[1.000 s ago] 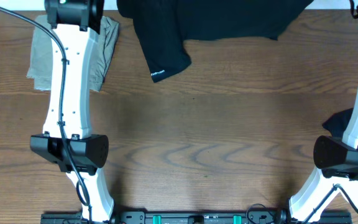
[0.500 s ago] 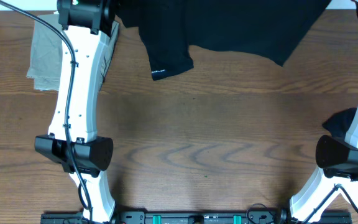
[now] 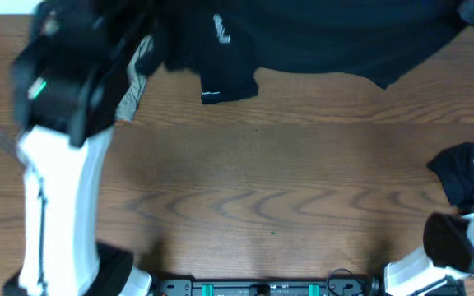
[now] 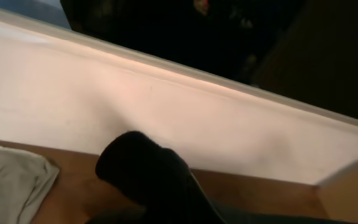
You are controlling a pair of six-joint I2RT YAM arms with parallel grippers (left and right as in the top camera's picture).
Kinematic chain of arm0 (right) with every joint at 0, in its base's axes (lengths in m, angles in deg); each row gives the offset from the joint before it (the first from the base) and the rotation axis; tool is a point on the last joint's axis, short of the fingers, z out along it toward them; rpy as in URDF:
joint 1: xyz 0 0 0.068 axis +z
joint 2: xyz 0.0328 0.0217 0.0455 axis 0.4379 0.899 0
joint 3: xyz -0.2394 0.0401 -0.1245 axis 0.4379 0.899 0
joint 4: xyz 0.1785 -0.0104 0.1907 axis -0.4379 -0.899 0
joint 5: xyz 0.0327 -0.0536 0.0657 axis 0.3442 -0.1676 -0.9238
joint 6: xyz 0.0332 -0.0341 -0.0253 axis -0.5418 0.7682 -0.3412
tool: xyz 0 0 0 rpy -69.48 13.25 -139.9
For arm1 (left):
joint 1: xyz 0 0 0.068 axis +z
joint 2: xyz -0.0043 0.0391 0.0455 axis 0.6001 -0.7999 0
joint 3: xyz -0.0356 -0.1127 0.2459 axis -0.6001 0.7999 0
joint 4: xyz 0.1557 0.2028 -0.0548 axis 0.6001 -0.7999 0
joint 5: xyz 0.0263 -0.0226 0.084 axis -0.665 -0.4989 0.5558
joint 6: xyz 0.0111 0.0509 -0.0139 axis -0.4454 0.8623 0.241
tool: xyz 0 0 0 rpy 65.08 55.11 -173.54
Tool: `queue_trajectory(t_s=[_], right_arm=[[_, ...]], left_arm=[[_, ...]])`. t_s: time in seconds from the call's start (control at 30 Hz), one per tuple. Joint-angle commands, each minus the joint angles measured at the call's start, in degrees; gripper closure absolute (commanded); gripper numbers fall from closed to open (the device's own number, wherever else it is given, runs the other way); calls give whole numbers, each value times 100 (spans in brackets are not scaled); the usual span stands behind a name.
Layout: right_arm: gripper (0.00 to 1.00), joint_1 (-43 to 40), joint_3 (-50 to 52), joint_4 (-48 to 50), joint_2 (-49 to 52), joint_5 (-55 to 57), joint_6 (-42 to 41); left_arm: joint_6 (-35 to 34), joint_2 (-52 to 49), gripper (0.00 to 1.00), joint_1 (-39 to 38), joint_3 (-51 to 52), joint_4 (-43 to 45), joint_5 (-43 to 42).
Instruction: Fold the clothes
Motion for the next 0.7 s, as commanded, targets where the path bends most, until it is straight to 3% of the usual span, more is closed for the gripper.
queue_trajectory(t_s=[0.0, 0.23, 0.37, 0.67], right_arm=[[98, 15, -94, -155, -396, 96, 142], [99, 15, -94, -319, -734, 15, 28], [98, 15, -92, -109, -608, -26, -59], [98, 15, -92, 1027, 376, -354, -321]], left_arm=[[79, 398, 94, -223, -173, -306, 127], [17, 660, 94, -452, -173, -636, 153], [87, 411, 94, -452, -170, -380, 765], [1154, -1014, 94, -103, -170, 1552, 1113]])
